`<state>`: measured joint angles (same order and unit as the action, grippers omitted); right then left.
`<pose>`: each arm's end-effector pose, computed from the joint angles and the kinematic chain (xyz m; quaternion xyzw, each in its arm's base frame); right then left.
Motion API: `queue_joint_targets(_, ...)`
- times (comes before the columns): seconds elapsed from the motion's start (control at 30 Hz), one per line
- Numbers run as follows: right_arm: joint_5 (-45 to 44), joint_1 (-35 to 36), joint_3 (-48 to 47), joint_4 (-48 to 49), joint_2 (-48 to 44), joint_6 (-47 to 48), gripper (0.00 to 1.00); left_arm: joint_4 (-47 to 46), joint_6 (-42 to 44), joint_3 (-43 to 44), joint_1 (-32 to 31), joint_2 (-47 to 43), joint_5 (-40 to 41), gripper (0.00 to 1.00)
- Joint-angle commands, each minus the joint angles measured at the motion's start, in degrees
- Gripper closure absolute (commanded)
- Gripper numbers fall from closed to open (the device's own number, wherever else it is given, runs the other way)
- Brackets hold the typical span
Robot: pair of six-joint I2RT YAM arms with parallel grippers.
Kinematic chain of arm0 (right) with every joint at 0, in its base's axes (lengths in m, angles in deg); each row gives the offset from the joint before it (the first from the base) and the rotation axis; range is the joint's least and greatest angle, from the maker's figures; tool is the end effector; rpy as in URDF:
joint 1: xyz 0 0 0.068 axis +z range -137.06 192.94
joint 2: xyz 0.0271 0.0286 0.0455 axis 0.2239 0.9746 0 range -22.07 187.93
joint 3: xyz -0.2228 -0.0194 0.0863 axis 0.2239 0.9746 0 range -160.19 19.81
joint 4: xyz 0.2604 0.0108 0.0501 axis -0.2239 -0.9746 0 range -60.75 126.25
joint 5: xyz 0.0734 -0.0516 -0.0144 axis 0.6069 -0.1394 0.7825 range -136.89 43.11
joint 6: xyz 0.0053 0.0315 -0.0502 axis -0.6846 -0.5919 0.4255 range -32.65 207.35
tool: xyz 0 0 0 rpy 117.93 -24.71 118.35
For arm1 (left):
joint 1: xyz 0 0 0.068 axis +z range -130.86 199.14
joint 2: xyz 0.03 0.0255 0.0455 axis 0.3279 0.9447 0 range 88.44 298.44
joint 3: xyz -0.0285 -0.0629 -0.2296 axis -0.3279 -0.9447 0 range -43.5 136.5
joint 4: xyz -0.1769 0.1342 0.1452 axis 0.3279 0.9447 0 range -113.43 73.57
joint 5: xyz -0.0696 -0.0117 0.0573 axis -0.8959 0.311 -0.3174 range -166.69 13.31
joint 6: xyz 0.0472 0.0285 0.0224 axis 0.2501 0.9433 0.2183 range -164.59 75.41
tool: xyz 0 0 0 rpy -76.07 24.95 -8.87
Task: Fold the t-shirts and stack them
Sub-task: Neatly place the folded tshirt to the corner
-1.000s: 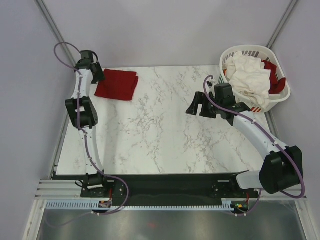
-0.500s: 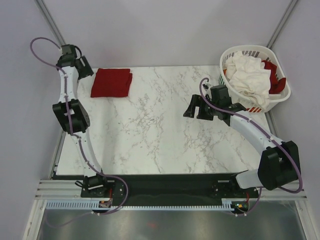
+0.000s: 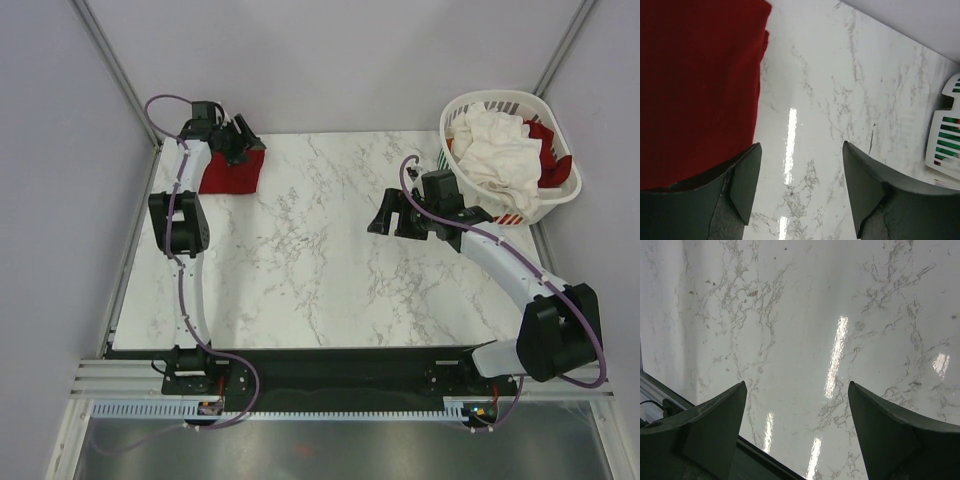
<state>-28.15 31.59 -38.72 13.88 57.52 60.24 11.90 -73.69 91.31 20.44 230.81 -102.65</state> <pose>0.2952 0.1146 0.2265 0.0027 0.9086 0.2895 0.3012 0.5399 -0.0068 0.2034 -0.1476 0.8855 -0.2934 0.3286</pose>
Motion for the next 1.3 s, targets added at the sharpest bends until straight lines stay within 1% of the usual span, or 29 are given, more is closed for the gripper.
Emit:
queue_joint_targets(0.0, -1.2, 0.2, -0.1, 0.4, -1.9, 1.2, 0.09, -3.8, -2.6, -0.4, 0.1, 3.0, -6.4, 0.27)
queue_joint_targets(0.2, -0.8, 0.2, -0.1, 0.4, -0.8, 1.3, 0.09, -5.4, -1.7, -0.9, -0.1, 6.4, -8.5, 0.27)
queue_joint_targets(0.4, -1.0, 0.2, -0.2, 0.4, -0.7, 1.4, 0.09, -5.5, -0.3, -2.3, 0.9, 7.5, -6.7, 0.26)
queue_joint_targets(0.53, -1.0, 0.2, 0.1, 0.4, -0.8, 1.4, 0.09, -5.5, 0.7, -3.0, 4.0, 7.6, -5.6, 0.27)
queue_joint_targets(0.73, -1.2, 0.2, 0.1, 0.4, -0.2, 1.4, 0.09, -5.5, 1.5, -3.3, 10.1, 8.2, -7.2, 0.28)
queue_joint_targets(0.93, -1.2, 0.2, 0.4, 0.4, 0.0, 1.4, 0.09, -5.5, 3.3, -3.1, 14.5, 8.0, -6.5, 0.27)
queue_joint_targets(1.03, -1.2, 0.2, 0.4, 0.5, 0.3, 1.4, 0.09, -5.5, 3.2, -2.4, 15.7, 8.4, -6.6, 0.26)
queue_joint_targets(1.13, -1.1, 0.3, 0.3, 0.7, 0.9, 1.4, 0.09, -5.5, 3.8, -1.0, 15.8, 8.3, -7.8, 0.23)
queue_joint_targets(1.23, -1.3, 0.3, 0.3, 0.9, 1.4, 1.4, 0.09, -5.5, 2.7, 0.5, 15.7, 7.8, -9.4, 0.17)
queue_joint_targets(1.27, -1.4, 0.3, 0.3, 0.9, 1.6, 1.4, 0.09, -5.5, 1.9, 1.2, 15.5, 7.7, -9.8, 0.13)
